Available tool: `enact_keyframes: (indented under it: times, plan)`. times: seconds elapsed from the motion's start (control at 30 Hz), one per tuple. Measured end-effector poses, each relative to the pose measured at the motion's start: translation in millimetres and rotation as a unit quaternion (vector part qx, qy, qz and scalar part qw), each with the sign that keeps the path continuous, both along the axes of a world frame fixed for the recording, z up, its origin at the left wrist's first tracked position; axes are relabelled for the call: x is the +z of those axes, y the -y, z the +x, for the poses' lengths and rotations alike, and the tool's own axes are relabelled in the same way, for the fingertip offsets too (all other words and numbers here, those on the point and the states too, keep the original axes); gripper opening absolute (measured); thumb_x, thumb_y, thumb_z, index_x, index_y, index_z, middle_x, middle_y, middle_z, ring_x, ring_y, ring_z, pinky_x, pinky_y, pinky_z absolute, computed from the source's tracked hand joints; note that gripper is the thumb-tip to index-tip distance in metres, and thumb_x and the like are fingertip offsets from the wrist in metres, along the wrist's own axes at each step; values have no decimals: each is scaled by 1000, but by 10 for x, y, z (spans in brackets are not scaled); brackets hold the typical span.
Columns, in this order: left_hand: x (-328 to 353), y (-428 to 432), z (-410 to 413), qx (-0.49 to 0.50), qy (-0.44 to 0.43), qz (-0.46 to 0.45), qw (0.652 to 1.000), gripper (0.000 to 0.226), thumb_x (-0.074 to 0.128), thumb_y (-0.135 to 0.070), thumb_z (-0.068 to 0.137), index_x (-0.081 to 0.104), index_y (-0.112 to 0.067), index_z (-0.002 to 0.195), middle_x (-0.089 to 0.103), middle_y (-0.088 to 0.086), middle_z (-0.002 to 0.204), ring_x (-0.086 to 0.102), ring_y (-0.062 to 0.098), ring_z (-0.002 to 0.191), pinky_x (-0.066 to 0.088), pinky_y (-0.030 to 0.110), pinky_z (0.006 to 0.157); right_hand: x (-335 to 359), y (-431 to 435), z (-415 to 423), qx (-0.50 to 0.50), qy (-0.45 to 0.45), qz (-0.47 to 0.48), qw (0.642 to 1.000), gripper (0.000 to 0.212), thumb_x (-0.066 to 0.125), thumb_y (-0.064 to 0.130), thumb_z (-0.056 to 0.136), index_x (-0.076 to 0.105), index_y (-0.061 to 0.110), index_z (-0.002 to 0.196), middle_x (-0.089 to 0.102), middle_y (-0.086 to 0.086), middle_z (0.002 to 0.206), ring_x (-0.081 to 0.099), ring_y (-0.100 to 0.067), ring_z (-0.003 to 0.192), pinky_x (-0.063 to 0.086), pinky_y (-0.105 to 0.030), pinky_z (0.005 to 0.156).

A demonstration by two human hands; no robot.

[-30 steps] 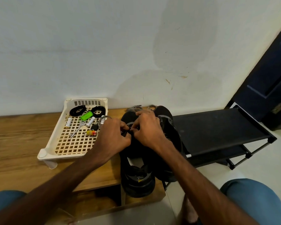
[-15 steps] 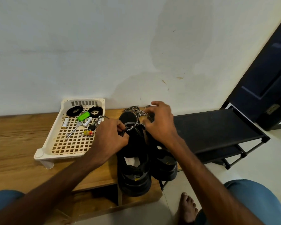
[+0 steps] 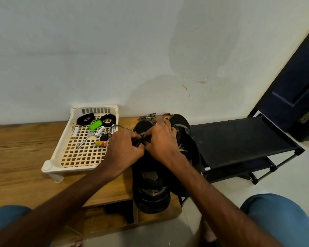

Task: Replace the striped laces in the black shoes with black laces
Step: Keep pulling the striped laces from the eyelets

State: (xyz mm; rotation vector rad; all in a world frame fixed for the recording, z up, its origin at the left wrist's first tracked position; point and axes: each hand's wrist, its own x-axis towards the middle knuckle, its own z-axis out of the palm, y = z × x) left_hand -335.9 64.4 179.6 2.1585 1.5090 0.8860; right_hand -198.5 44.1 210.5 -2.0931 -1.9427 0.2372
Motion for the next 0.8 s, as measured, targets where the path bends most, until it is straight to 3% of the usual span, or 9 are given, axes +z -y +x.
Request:
enact_keyframes:
  times: [0.17, 0.3, 0.5, 0.67, 0.73, 0.8]
  plan:
    - [-23, -14, 9, 19, 10, -11, 1000, 30, 80, -26, 77, 80, -23, 108, 78, -5, 105, 68, 5, 94, 33, 2, 67, -21, 26, -43, -48, -9, 27, 998, 30, 79, 30, 87, 76, 26, 117, 49, -10, 149, 37, -29, 143, 34, -48, 115]
    - [-32, -41, 7, 23, 10, -22, 999, 31, 81, -28, 78, 79, -22, 108, 77, -5, 106, 61, -1, 88, 31, 2, 65, 32, 29, 24, -90, -97, 21, 991, 28, 78, 20, 88, 76, 20, 116, 74, -5, 112, 69, -23, 107, 56, -36, 92]
    - [-33, -25, -12, 20, 13, -17, 1000, 30, 82, -30, 78, 79, -23, 107, 77, -7, 105, 58, -4, 85, 30, -1, 60, 125, -34, 194, -109, -169, 50, 978, 10, 82, 20, 85, 82, 19, 95, 77, 1, 89, 68, -8, 75, 55, -23, 67]
    - [-45, -41, -34, 18, 12, -8, 1000, 28, 82, -36, 78, 79, -25, 103, 76, -10, 101, 59, -3, 82, 30, 1, 62, 348, -39, 450, -112, -302, 186, 928, 9, 85, 27, 84, 81, 22, 91, 76, 11, 81, 72, -3, 74, 63, -29, 73]
    - [-48, -50, -30, 11, 10, 0, 1000, 27, 80, -42, 80, 79, -25, 100, 76, -11, 98, 62, -2, 82, 33, 3, 64, 395, -36, 536, -121, -249, 229, 933, 11, 80, 29, 89, 81, 22, 98, 77, 10, 87, 72, -6, 78, 62, -34, 77]
    - [-26, -56, -32, -8, 28, -11, 999, 29, 72, -53, 86, 79, -26, 93, 75, -14, 88, 66, -4, 76, 40, 8, 64, 403, -34, 571, -107, -187, 178, 960, 24, 76, 22, 92, 77, 18, 116, 77, 2, 109, 72, -14, 96, 60, -38, 91]
